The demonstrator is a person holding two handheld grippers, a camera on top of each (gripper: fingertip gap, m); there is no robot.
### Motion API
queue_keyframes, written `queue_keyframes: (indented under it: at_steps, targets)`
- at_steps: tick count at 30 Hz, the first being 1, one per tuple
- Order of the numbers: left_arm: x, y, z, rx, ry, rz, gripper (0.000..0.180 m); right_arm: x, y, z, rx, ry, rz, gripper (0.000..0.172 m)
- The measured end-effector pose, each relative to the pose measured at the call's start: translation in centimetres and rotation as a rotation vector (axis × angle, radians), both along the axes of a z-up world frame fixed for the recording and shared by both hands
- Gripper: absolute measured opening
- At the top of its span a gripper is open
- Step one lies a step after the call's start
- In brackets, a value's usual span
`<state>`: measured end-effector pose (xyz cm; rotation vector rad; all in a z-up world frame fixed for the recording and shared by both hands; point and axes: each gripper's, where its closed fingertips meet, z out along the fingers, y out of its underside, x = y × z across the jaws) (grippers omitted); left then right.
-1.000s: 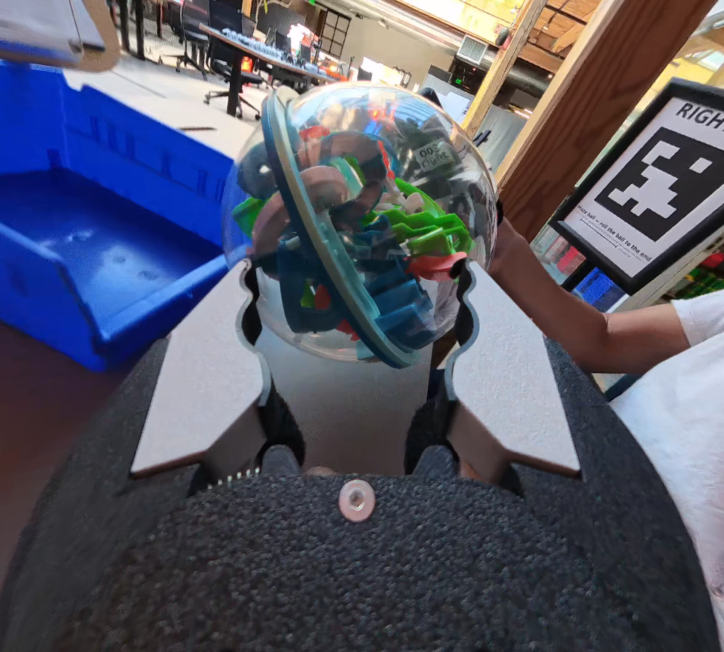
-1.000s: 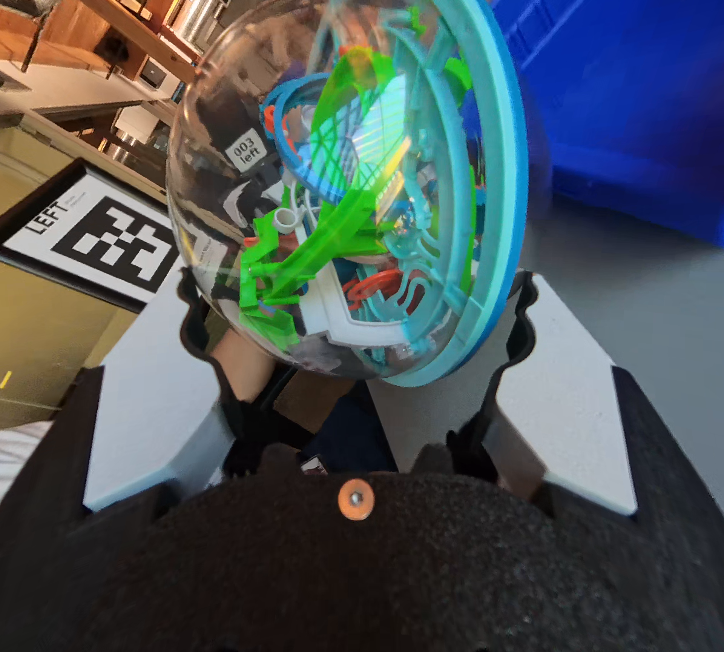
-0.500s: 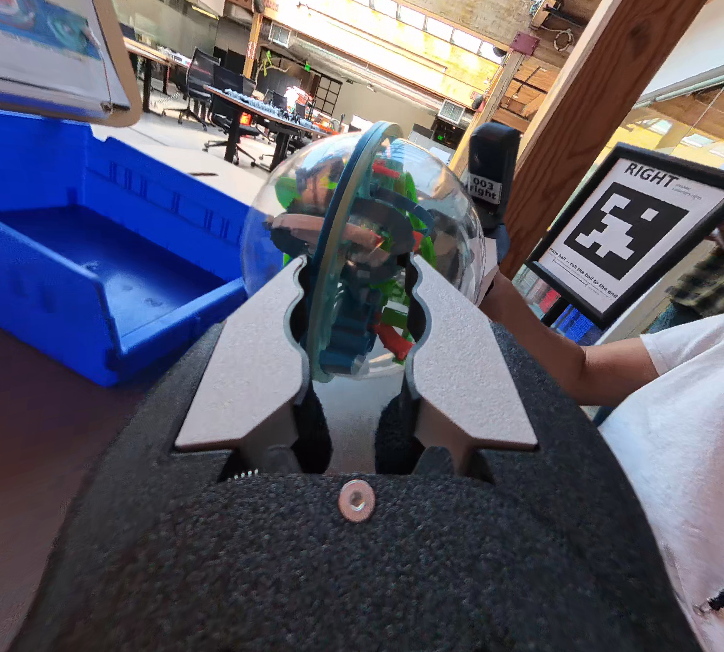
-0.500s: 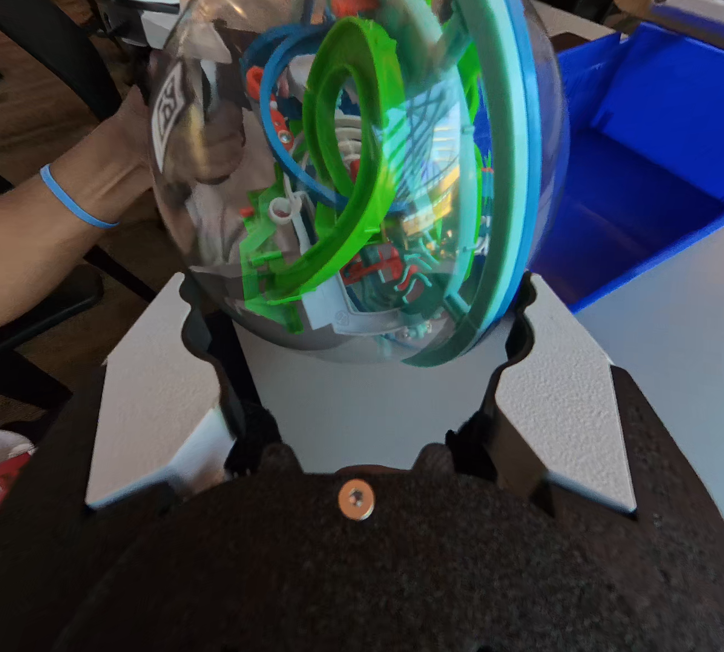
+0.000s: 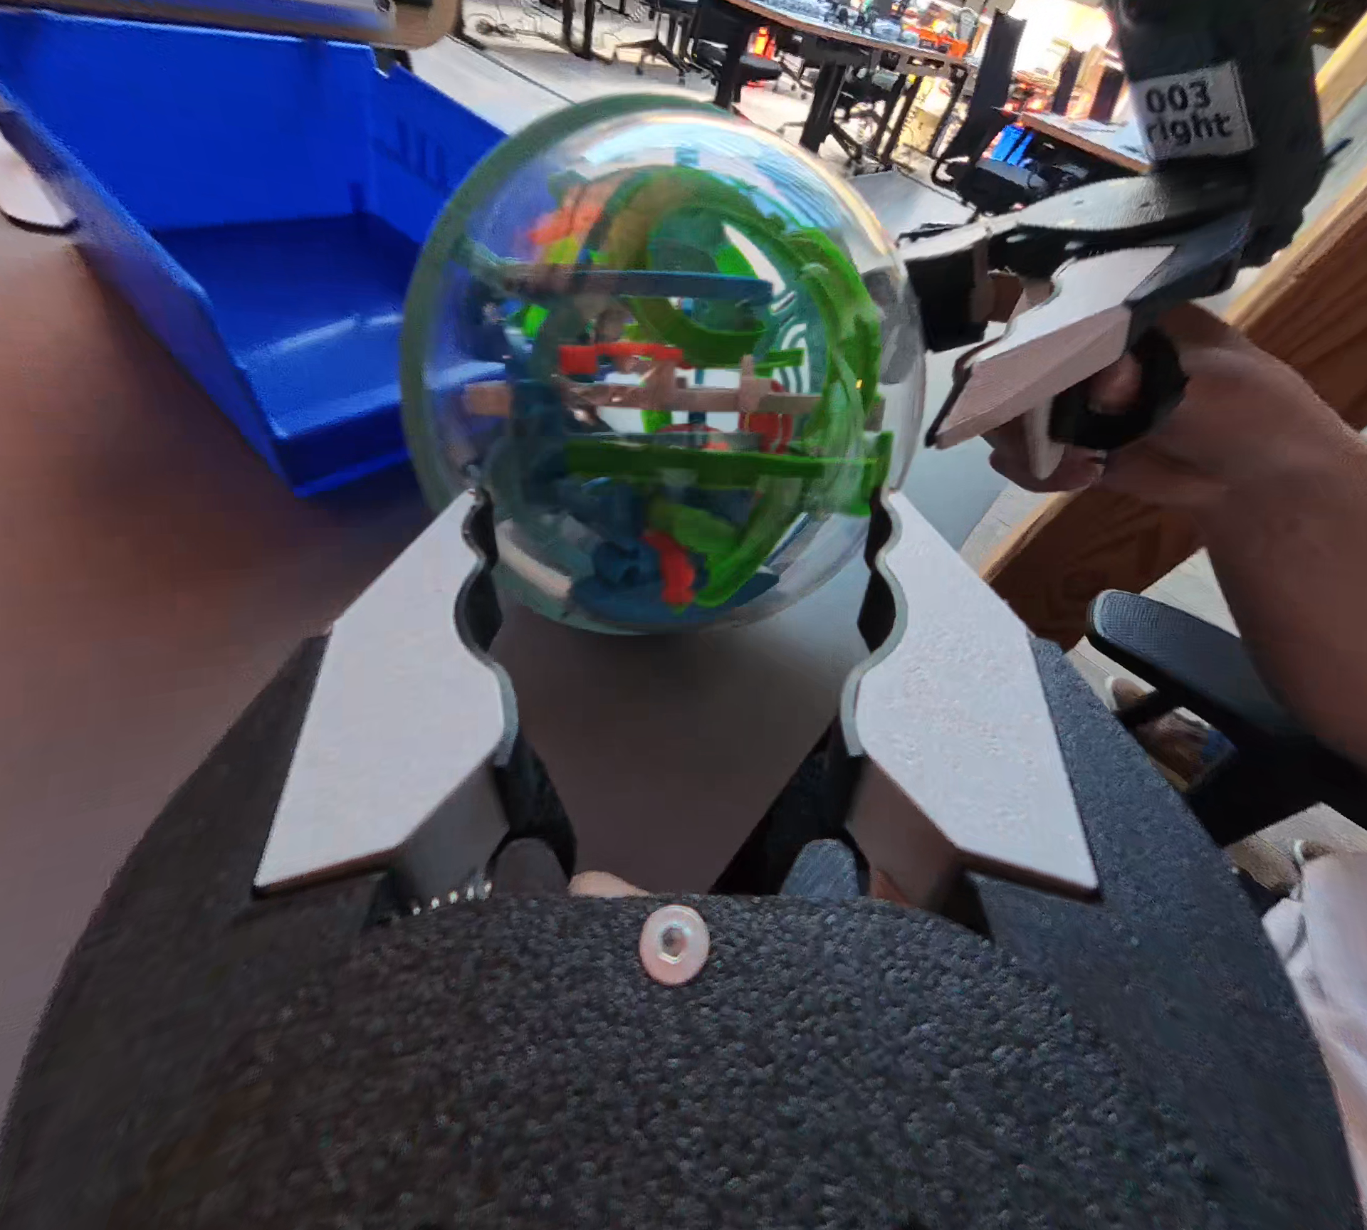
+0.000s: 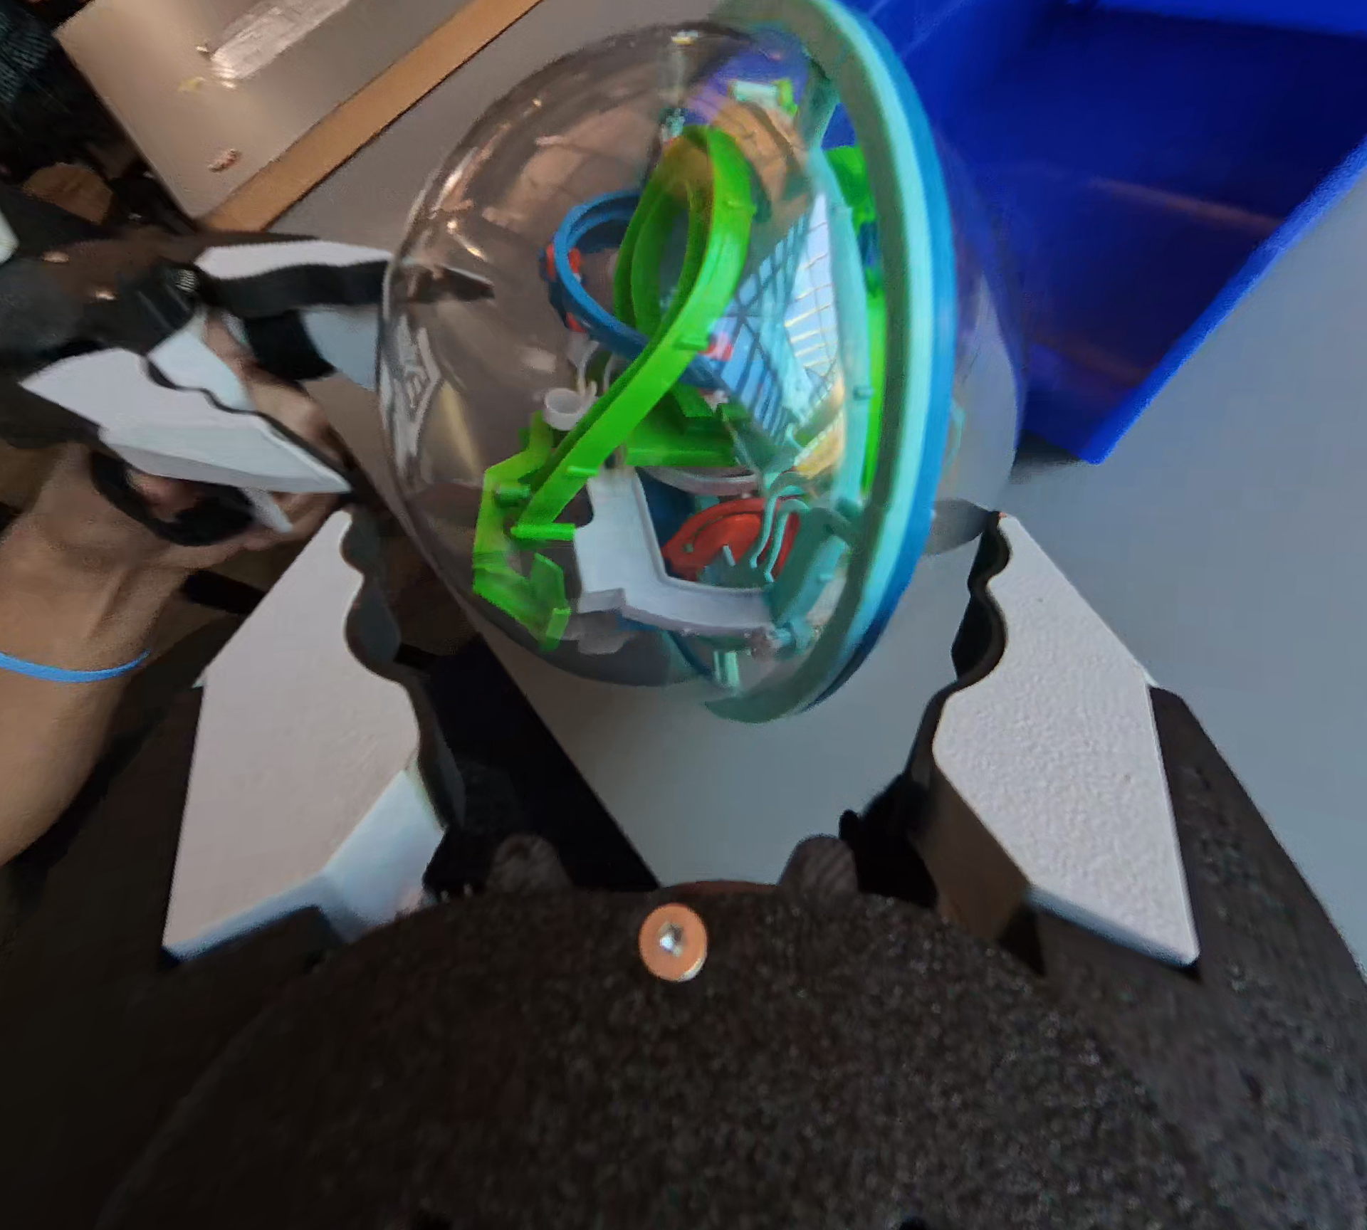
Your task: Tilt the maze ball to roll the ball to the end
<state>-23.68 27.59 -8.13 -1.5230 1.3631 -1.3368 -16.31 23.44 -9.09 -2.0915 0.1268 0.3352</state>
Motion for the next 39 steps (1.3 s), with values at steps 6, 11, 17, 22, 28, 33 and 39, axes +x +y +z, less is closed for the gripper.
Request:
queue_keyframes:
  at_steps: [6,11,17,22,28,33,39]
  targets:
    - [-3.5,6.1,-1.1,-0.065,0.001,0.064,0.102,-4.7,-2.8,6.5,0.215,0.203,0.302,0.110]
    - [-6.3,6.9,-1.7,-0.105,-0.009,0.095,0.101,1.9,0.5,5.1,0.377,0.070,0.205,0.112]
    - [-5.2,3.7,2.0,0.033,-0.044,0.110,0.130,-0.7,4.4,0.9,0.337,0.201,0.353,0.124]
    - [-4.1,1.5,0.6,0.336,0.133,0.134,0.149,-3.6,5.7,0.3,0.254,0.164,0.385,0.135]
    - [-5.4,6.7,-0.9,0.449,0.213,0.300,0.144,-7.6,7.0,0.4,0.180,0.050,0.393,0.137]
    - [-8.5,9.1,-1.3,0.216,0.123,0.192,0.140,-6.0,8.1,3.2,0.335,0.061,0.444,0.128]
    - [-11.5,12.3,-3.1,-0.134,-0.001,0.000,0.138,-8.5,10.5,0.9,0.258,0.233,0.640,0.147]
